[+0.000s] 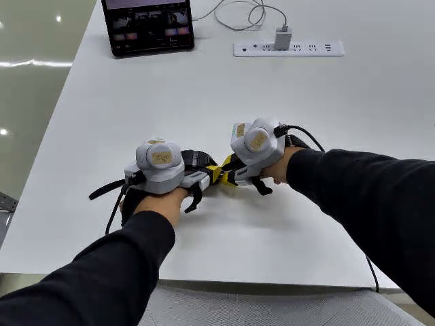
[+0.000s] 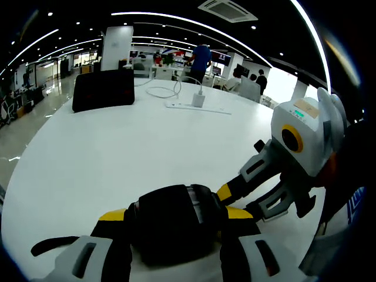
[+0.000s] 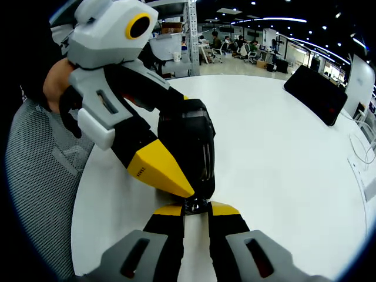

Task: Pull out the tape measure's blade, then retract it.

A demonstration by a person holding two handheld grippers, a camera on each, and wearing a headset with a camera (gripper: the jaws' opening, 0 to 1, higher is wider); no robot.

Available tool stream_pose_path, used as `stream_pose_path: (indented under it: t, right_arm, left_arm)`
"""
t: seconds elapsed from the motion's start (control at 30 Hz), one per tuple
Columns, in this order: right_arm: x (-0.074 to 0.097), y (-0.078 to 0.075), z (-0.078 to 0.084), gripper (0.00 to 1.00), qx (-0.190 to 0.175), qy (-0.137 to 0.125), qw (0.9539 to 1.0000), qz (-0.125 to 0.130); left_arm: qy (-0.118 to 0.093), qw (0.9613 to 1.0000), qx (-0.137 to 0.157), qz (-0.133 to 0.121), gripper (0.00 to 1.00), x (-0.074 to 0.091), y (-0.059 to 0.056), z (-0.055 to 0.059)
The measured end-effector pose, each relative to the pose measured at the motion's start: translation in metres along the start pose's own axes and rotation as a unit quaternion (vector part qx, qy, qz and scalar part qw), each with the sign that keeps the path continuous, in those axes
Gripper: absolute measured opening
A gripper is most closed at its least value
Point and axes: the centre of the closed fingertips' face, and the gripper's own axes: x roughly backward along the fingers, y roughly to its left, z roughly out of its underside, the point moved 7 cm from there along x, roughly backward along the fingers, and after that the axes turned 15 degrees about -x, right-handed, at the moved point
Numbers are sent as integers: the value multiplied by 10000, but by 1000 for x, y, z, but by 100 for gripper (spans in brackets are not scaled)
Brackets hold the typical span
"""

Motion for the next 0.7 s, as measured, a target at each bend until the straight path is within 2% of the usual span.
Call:
stream_pose_path:
  t: [0.7]
  right_arm:
    - [0,2,-1,12,-13,-1,10000,31]
  left_arm:
    - [-2,10000,-11,22,59,-3,3,2]
